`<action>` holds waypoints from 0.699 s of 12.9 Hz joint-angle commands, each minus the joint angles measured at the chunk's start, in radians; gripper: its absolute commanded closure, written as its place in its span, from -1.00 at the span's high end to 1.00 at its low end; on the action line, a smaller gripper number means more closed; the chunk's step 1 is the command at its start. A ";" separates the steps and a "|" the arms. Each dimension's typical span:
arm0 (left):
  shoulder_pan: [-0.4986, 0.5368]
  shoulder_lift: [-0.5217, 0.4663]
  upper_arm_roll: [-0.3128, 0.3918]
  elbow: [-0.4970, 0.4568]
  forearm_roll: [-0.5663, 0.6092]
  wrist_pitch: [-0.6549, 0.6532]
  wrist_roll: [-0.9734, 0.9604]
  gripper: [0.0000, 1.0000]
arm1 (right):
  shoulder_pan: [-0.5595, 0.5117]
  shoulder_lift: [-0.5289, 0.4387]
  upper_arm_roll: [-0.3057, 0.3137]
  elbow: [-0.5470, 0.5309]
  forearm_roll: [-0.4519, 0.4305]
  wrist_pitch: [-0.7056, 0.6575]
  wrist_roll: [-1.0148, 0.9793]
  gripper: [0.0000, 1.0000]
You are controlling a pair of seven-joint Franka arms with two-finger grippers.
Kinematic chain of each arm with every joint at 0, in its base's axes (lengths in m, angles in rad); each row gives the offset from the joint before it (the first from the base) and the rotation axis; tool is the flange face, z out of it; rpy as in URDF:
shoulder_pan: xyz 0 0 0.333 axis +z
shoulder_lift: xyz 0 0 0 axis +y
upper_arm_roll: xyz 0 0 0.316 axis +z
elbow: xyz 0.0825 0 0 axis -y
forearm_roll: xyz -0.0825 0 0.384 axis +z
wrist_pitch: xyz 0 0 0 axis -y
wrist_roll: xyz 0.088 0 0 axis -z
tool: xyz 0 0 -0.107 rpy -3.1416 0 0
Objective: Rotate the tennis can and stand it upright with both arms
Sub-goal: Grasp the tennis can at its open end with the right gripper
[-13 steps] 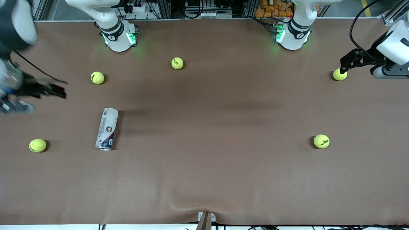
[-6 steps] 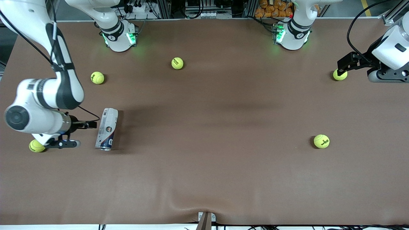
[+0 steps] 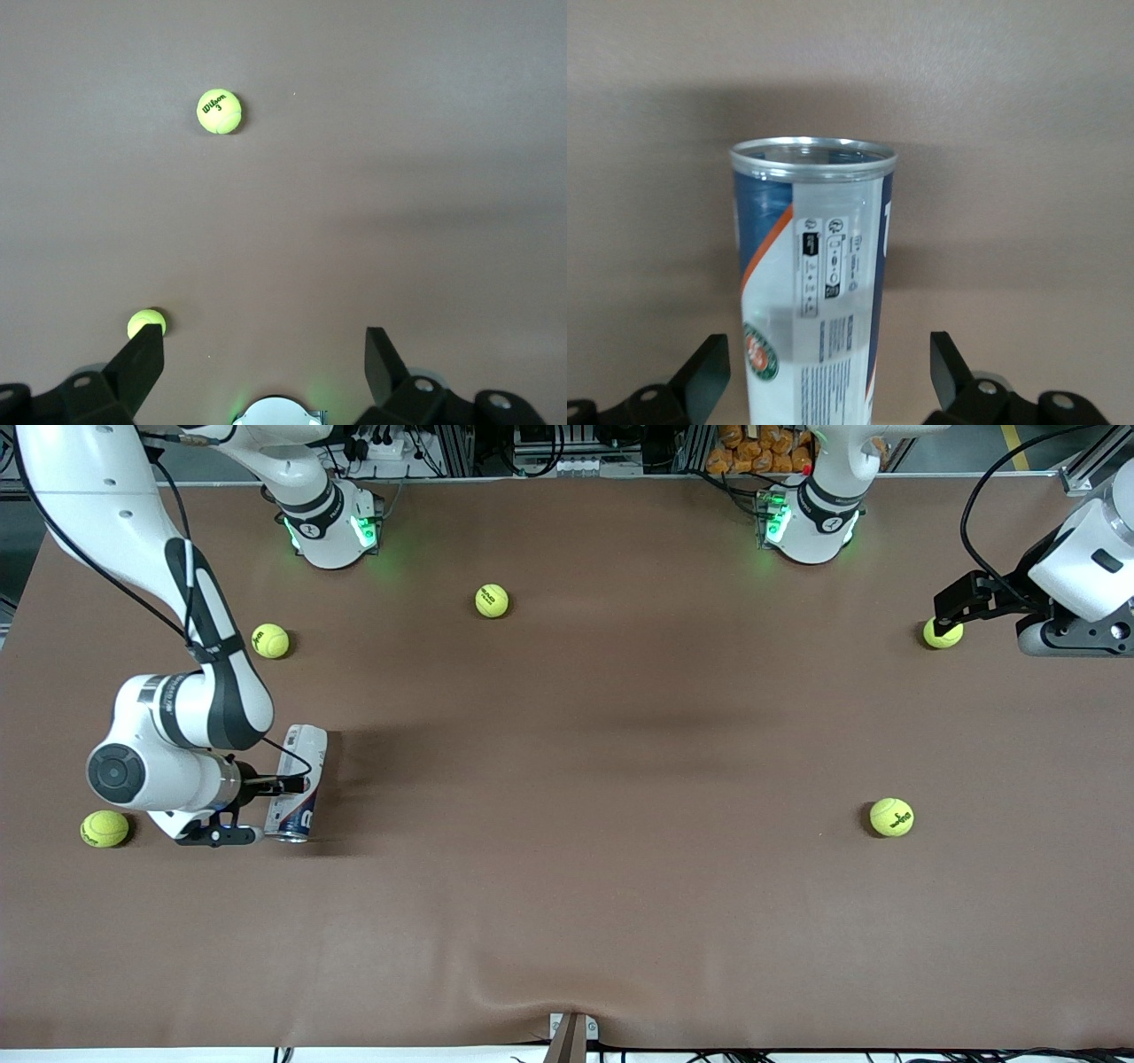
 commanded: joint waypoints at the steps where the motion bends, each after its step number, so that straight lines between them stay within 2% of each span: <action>1: 0.002 0.006 -0.002 0.005 -0.005 -0.011 0.003 1.00 | -0.005 0.037 0.000 -0.005 0.023 0.014 -0.021 1.00; 9: 0.002 0.010 -0.002 0.008 0.001 -0.003 0.003 1.00 | 0.001 0.084 0.000 -0.013 0.023 0.020 -0.021 1.00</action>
